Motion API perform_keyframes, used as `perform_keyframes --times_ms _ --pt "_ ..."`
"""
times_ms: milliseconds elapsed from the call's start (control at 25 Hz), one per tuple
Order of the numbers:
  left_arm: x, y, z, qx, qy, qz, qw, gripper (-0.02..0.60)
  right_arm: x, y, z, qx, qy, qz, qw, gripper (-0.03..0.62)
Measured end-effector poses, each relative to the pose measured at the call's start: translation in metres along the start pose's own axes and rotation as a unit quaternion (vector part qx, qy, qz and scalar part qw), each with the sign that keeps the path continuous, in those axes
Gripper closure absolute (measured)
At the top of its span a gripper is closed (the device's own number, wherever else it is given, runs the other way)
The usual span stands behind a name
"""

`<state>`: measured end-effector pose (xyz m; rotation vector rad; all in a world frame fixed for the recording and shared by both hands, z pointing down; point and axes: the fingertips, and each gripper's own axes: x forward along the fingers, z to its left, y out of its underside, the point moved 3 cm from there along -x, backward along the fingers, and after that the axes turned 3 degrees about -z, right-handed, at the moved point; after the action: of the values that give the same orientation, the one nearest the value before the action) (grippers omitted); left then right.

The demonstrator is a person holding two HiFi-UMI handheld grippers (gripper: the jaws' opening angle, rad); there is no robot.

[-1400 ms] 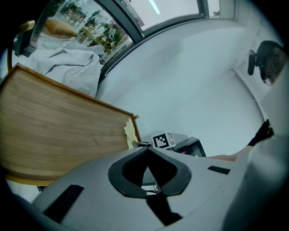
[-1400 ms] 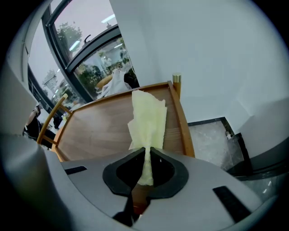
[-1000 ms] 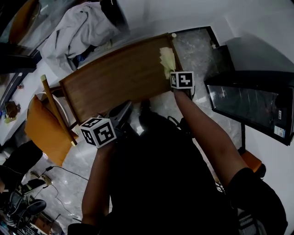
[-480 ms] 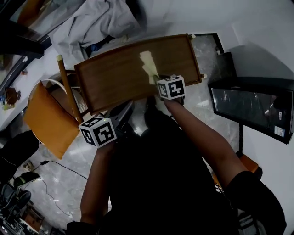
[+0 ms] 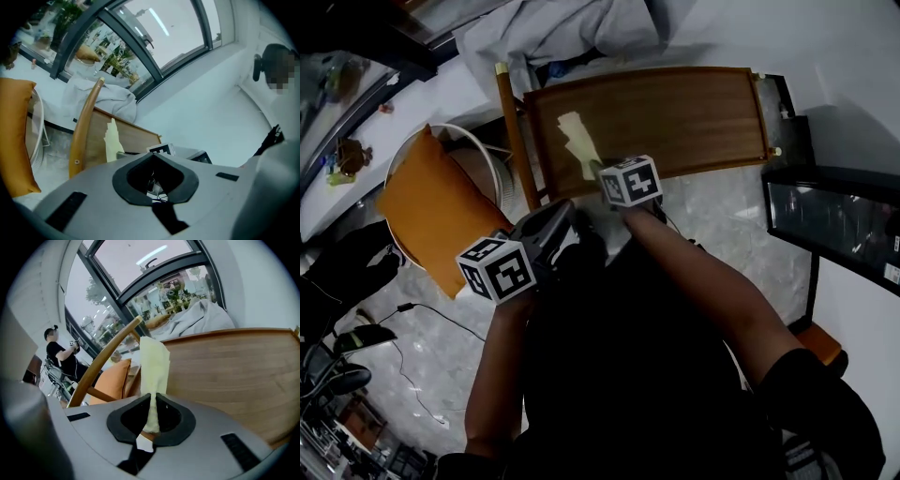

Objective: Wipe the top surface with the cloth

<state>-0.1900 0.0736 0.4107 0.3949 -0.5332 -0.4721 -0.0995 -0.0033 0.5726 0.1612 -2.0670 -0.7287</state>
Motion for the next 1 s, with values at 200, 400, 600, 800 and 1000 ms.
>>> perform_keyframes --times_ms 200,400,600,800,1000 --pt "-0.040 0.004 0.024 -0.006 -0.012 0.006 0.9999 0.571 0.041 0.007 0.045 0.003 -0.021 0.012 1.000 0.562" --pt "-0.068 0.012 0.041 -0.015 -0.024 0.012 0.9995 0.571 0.071 0.017 0.068 -0.036 -0.016 0.042 0.998 0.562" --pt "-0.069 0.012 0.053 -0.024 -0.026 0.011 0.9993 0.571 0.091 0.019 0.074 -0.088 -0.008 0.077 0.993 0.561" --pt "-0.072 0.014 0.055 -0.028 -0.032 0.005 0.9991 0.571 0.088 0.022 0.074 -0.098 -0.015 0.088 0.991 0.562" --pt "-0.070 0.015 0.056 -0.036 -0.034 0.005 0.9988 0.571 0.085 0.018 0.061 -0.086 -0.011 0.094 0.992 0.562"
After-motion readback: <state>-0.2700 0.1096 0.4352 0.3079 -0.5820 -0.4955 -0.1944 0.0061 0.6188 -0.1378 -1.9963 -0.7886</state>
